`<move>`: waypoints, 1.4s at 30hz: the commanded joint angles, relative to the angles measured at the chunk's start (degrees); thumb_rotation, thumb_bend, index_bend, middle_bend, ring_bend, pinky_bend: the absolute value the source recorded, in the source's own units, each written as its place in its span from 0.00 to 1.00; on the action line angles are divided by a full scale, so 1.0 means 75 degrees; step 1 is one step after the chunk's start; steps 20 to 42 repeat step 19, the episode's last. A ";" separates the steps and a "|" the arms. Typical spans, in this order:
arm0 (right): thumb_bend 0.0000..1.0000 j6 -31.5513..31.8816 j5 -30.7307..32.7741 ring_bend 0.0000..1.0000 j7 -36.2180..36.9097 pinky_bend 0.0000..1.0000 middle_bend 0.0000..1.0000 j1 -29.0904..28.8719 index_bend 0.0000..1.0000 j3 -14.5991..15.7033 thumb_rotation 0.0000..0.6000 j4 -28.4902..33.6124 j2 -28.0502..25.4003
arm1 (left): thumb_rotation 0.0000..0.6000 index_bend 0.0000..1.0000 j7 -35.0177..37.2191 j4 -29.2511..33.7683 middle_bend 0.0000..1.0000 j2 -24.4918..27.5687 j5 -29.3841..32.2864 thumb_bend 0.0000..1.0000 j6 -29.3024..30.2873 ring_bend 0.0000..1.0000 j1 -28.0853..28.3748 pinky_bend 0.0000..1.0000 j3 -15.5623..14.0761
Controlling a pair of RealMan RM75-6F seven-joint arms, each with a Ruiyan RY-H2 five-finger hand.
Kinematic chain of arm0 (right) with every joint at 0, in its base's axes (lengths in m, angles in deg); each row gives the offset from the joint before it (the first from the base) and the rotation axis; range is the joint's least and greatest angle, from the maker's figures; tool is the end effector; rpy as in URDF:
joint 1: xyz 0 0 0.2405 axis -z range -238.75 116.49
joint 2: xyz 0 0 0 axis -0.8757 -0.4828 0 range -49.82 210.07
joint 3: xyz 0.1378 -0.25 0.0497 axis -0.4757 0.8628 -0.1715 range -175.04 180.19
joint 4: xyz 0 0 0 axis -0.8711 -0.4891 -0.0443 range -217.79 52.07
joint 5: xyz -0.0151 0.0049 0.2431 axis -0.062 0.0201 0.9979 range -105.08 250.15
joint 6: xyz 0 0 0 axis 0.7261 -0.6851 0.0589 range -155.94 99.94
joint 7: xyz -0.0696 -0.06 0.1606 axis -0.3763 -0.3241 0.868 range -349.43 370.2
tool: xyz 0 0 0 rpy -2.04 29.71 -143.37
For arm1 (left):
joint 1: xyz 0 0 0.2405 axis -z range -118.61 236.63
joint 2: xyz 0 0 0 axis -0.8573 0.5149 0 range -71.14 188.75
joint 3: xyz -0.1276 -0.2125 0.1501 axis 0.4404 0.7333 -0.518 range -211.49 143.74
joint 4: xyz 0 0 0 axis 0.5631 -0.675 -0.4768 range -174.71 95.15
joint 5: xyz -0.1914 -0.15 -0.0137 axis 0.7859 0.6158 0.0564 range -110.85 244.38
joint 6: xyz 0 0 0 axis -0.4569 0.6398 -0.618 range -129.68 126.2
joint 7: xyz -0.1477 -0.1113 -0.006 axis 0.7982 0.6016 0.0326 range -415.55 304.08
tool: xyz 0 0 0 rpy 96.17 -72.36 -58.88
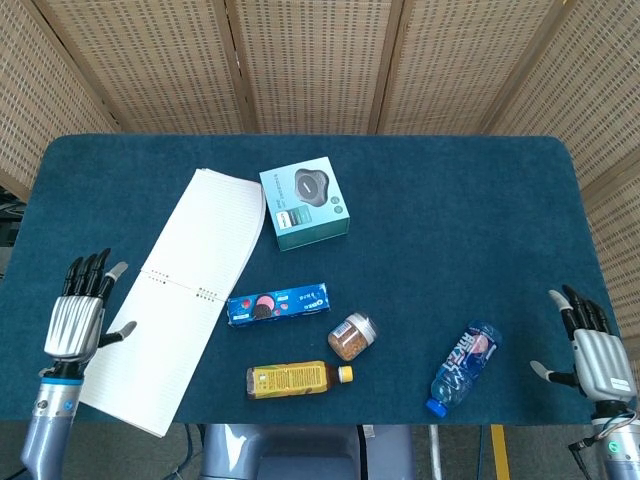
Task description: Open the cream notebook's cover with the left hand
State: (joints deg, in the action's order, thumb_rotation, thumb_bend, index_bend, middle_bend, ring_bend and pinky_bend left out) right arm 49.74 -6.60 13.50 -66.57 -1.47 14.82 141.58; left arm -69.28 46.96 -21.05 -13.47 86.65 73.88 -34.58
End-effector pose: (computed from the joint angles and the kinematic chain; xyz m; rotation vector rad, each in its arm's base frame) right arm -0.3604 -0.2325 0.1384 1.3141 -1.1083 0.8735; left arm -0.3154 0.2691 0.0547 -1.4401 -0.8025 -0.9220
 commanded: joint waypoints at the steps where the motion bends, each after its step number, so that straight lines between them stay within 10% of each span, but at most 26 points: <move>1: 0.05 -0.0005 0.0011 0.00 -0.0024 0.00 0.00 -0.0003 0.03 0.0000 1.00 0.0009 0.0002 | 1.00 0.00 -0.0037 0.0089 0.00 0.0105 0.0124 0.00 -0.0014 0.00 -0.0220 0.00 -0.0140; 42: 0.05 0.0017 0.0002 0.00 -0.0048 0.00 0.00 0.0011 0.03 0.0009 1.00 0.0016 0.0002 | 1.00 0.00 0.0616 -0.0340 0.00 0.0133 -0.0171 0.00 0.0061 0.00 -0.0694 0.00 -0.0018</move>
